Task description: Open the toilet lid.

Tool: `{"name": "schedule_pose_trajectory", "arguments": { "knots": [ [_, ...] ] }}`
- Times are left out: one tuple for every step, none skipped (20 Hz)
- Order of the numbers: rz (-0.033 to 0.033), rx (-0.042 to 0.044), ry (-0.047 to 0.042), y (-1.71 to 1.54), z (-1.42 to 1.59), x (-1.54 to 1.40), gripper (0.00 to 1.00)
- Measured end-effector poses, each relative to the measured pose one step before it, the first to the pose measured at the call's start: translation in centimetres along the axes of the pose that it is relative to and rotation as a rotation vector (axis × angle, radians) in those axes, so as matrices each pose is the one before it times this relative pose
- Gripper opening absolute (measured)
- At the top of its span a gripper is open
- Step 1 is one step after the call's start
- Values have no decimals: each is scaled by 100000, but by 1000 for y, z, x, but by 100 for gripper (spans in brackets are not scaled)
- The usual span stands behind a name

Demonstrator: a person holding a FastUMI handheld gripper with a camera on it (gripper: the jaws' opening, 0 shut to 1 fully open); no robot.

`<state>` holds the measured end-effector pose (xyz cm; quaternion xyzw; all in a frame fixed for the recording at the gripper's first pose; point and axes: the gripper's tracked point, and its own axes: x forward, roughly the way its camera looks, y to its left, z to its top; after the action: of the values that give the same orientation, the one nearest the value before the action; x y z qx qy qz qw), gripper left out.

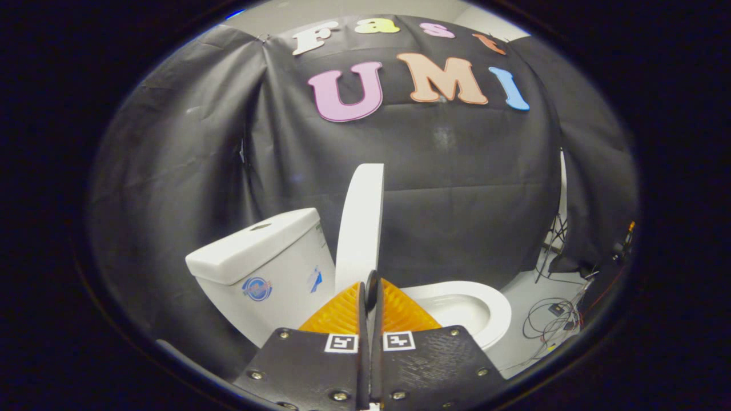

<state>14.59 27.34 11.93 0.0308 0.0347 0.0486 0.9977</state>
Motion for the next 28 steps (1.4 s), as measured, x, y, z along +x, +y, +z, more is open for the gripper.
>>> {"name": "schedule_pose_trajectory", "arguments": {
  "knots": [
    [1045,-897,-65,479,-50,-140,2],
    [1159,-686,-86,439,-148,66,2],
    [1294,-320,-53,511,5,10,2],
    [1459,392,-160,465,-26,-26,2],
    [1541,956,76,447,-91,-8,2],
    [1511,1092,108,447,-109,-34,2],
    [1356,688,186,501,-111,-55,2],
    [1013,640,48,337,77,95,2],
    [905,909,-94,313,-34,116,2],
    [889,369,-407,306,50,91,2],
    [1082,84,18,313,66,7,2],
    [695,104,73,557,102,-28,2],
    [607,293,24,360,-129,-47,2],
    [618,-290,-82,254,24,49,2],
    [628,-31,-19,293,-57,4,2],
    [230,578,-85,101,-78,43,2],
    [431,444,-149,381,-150,31,2],
    [505,-508,-520,275,15,14,2],
    [528,-287,-230,296,-31,26,2],
    [242,32,-228,215,-33,90,2],
    [372,139,58,267,-173,-11,2],
    [382,-62,-175,259,-13,12,2],
    [609,-216,-111,278,-109,73,2],
    [488,-103,-33,260,-48,76,2],
    [508,7,238,346,-235,18,2],
    [682,-41,91,291,-80,38,2],
    [831,-131,261,348,-196,-16,2],
    [667,137,185,342,-162,54,2]
  ]
}}
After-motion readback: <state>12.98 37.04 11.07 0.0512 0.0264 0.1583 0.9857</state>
